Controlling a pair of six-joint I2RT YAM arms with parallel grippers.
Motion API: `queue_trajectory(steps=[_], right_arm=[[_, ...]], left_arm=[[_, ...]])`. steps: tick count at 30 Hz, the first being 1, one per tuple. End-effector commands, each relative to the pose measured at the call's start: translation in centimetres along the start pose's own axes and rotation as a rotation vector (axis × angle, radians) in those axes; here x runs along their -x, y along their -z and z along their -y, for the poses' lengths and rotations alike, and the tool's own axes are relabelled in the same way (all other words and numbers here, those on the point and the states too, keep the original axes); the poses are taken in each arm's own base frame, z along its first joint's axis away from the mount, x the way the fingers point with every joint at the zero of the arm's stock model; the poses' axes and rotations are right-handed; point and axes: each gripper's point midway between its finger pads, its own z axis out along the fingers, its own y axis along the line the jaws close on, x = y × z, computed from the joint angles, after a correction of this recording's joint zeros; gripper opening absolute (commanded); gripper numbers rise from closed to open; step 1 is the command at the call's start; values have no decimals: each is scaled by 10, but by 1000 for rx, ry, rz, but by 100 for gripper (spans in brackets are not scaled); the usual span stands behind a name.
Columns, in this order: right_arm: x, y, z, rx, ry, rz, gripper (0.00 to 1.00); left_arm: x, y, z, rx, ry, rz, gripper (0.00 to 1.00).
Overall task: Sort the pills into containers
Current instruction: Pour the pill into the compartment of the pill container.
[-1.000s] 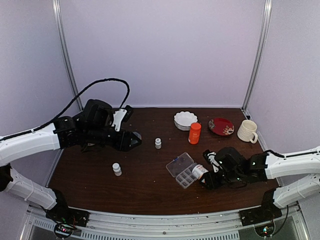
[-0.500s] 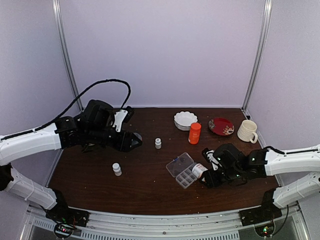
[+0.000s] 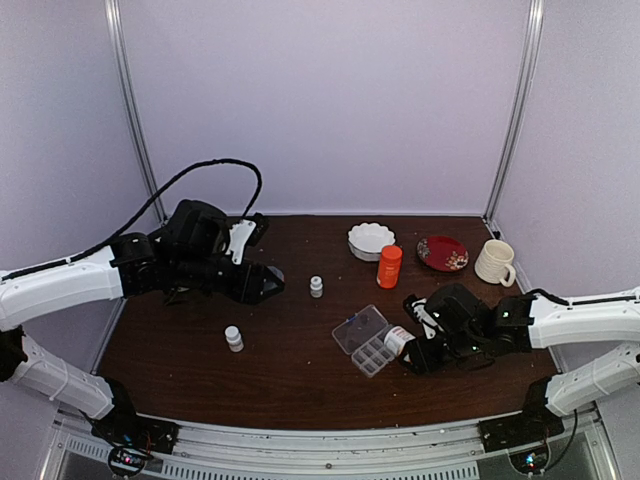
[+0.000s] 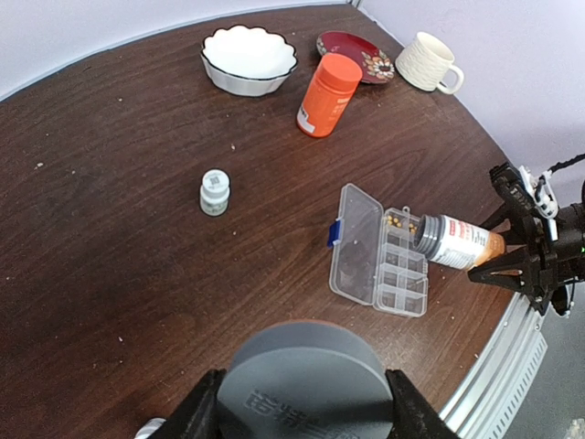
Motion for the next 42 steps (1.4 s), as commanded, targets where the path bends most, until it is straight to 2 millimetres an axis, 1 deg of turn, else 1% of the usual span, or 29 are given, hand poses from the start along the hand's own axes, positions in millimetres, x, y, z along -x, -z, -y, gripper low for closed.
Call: queue_trajectory(steps=[1,3,5,7,9,10,11,13,15,17,20,22,23,24,27,28,30,32,35,37,38,40,41,42], right_arm=[[14,4,-3,14,-7,53,0],[8,1,6,-35,2,6,0],[9,-1,0,-12,12,-10,0],[15,3,-5,24,-14,41,0],[17,2,1,-8,-19,47,0],[11,-1,5,-38,-9,2,0],[12,0,4,-39,4,-15,0],[16,2,-4,9,-9,14,0],[18,2,-2,4,-13,39,0],[12,-1,3,-40,7,-22,0],[15,-1,-7,21,-1,-1,0],[15,-2,-3,1,-1,10,0],[10,-4,3,-33,9,-28,0],[9,-4,4,-50,23,-50,0],[17,1,-5,2,3,-2,0],[18,1,-3,-2,0,15,0],[12,-1,5,-57,10,-32,0],[9,-3,4,-57,18,-65,0],[13,-3,1,-27,-5,-18,0],[5,-8,6,-64,11,-78,0],[4,-8,5,-72,21,-98,0],[12,-4,-4,-16,0,-46,0],[20,2,-6,4,-11,5,0],[22,4,-5,-1,-10,13,0]], left_arm=[[2,-2,6,-20,-12,4,0],[1,-2,5,-16,-12,0,0],[0,-2,4,-15,-11,-2,0],[-1,-1,4,-14,-13,-3,0],[-1,-2,3,-10,-12,-4,0],[-1,-1,3,-9,-11,-4,0],[-1,-1,3,-10,-10,-5,0],[0,-2,4,-12,-9,-5,0],[0,-2,4,-12,-11,-6,0],[-1,-3,4,-12,-11,-8,0],[-1,-4,5,-14,-10,-12,0],[-1,-4,4,-12,-12,-12,0],[-1,-4,4,-12,-13,-11,0],[-1,-4,5,-13,-12,-11,0],[-2,-4,5,-15,-12,-14,0],[-2,-4,5,-14,-13,-14,0],[-2,-5,4,-12,-12,-15,0],[-2,-5,5,-16,-11,-17,0],[-3,-6,6,-17,-12,-19,0],[-2,-5,6,-17,-12,-17,0],[-3,-6,6,-18,-12,-19,0],[-2,-6,6,-19,-13,-18,0],[-2,-6,6,-17,-14,-18,0],[-2,-6,5,-15,-15,-19,0]])
